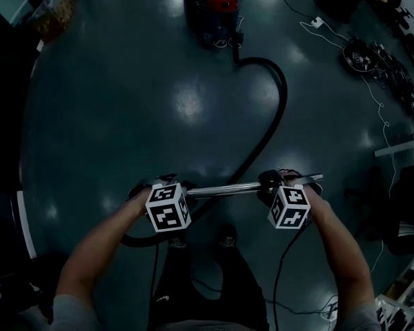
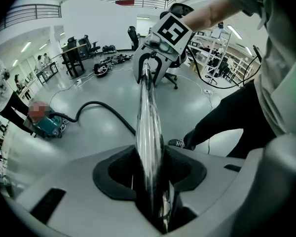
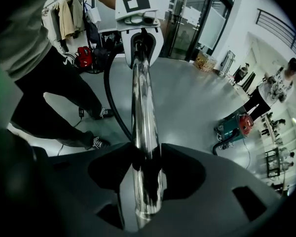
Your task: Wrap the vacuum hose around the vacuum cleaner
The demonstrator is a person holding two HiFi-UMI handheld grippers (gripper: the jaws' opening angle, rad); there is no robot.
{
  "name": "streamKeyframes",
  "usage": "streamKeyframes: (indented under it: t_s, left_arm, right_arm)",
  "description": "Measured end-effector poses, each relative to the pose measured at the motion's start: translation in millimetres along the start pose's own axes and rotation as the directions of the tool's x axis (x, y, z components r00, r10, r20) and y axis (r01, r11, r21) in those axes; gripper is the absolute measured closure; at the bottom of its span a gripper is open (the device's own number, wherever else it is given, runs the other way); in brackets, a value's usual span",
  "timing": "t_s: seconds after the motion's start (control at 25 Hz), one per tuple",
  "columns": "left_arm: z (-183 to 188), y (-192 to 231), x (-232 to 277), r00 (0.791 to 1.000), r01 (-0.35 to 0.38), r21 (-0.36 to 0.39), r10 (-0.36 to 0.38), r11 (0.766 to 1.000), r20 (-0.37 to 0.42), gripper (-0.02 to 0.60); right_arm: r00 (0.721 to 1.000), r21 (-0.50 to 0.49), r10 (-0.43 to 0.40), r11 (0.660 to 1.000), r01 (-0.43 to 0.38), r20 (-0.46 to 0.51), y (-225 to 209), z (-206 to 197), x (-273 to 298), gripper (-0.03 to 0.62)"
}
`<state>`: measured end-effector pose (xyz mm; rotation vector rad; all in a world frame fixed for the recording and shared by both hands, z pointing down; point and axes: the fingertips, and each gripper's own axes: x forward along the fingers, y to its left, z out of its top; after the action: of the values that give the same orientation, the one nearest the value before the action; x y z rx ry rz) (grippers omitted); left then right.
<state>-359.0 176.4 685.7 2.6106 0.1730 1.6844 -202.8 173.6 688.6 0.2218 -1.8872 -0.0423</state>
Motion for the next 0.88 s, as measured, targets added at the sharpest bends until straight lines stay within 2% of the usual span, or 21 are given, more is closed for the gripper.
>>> streamKeyframes:
  t_s: [0.24, 0.4, 0.64, 0.76, 0.88]
  left_arm:
    - [56.4, -42.2, -86.7, 0.999, -0.006, -0.038, 0.008, 0.999, 0.035, 0.410]
    - [89.8, -56.3, -118.5, 0.998, -0.033, -0.025, 0.034, 0.999, 0.045, 0.410]
    - [122.9, -80.5, -145.3, 0.996, -0.025, 0.020, 0.024, 0.999, 0.090, 0.410]
    - [136.8, -88.0, -153.2, 0.995, -0.022, 0.060, 0.016, 0.998, 0.094, 0.410]
    - [134.4, -92.6, -156.5, 0.997, -0.021, 0.076, 0.015, 0.997, 0.079, 0.410]
  right_arm:
    - [1.000, -0.009, -0.018, 1.000, 0.019, 0.014, 9.4, 40.9, -88.9, 0.419]
    - [0.990, -0.091, -0.138, 0.986, 0.138, 0.010, 8.2, 61.6, -150.2, 0.418]
    - [0.951, -0.178, -0.308, 0.938, 0.298, -0.027, 28.7, 66.7, -235.8, 0.418]
    - [0.934, -0.198, -0.354, 0.920, 0.338, -0.050, 39.3, 67.0, -268.8, 0.418]
    - [0.926, -0.164, -0.372, 0.919, 0.358, -0.060, 49.9, 68.3, -295.1, 0.418]
